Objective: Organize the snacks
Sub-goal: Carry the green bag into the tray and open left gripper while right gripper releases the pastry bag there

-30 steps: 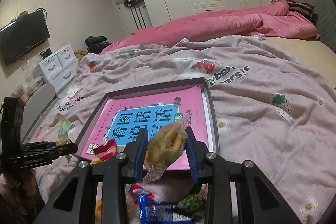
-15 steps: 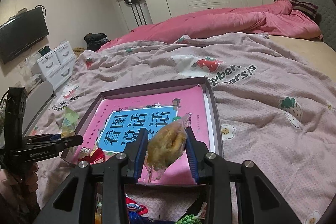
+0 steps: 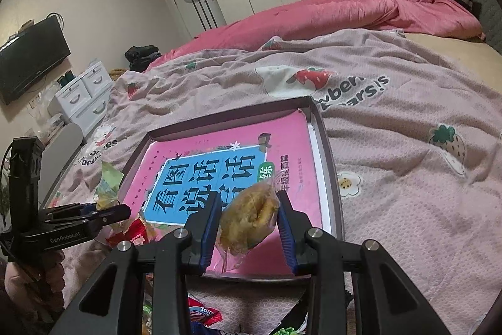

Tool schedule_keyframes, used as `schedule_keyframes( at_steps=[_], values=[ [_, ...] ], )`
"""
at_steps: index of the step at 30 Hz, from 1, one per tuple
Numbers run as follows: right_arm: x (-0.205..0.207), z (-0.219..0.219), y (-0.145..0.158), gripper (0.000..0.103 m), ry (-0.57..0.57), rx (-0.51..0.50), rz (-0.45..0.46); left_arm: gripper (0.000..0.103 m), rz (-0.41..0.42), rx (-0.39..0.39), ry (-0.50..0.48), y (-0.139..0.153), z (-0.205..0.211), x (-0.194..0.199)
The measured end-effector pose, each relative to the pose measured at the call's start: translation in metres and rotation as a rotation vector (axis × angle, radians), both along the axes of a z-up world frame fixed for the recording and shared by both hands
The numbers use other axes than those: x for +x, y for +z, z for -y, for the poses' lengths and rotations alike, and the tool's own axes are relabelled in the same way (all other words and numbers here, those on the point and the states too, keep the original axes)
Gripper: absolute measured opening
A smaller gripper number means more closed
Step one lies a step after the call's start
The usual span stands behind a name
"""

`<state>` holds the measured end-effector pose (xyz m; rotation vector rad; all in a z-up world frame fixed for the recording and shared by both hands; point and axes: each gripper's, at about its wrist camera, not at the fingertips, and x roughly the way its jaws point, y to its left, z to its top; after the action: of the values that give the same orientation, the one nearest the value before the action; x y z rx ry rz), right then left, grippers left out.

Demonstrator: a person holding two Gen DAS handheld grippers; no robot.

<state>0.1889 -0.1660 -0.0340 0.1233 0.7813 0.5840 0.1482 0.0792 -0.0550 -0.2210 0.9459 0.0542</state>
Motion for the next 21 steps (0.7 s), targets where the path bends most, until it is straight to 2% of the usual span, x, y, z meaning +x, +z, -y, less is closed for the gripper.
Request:
schedule_keyframes(
  at_steps=[21],
  values=[
    [0.0035, -0.0015, -0.0089, 0.037, -0.021, -0.042, -0.036, 0.040, -0.030, -0.007, 0.008, -0.0081, -0.0028, 0.0028]
  ],
)
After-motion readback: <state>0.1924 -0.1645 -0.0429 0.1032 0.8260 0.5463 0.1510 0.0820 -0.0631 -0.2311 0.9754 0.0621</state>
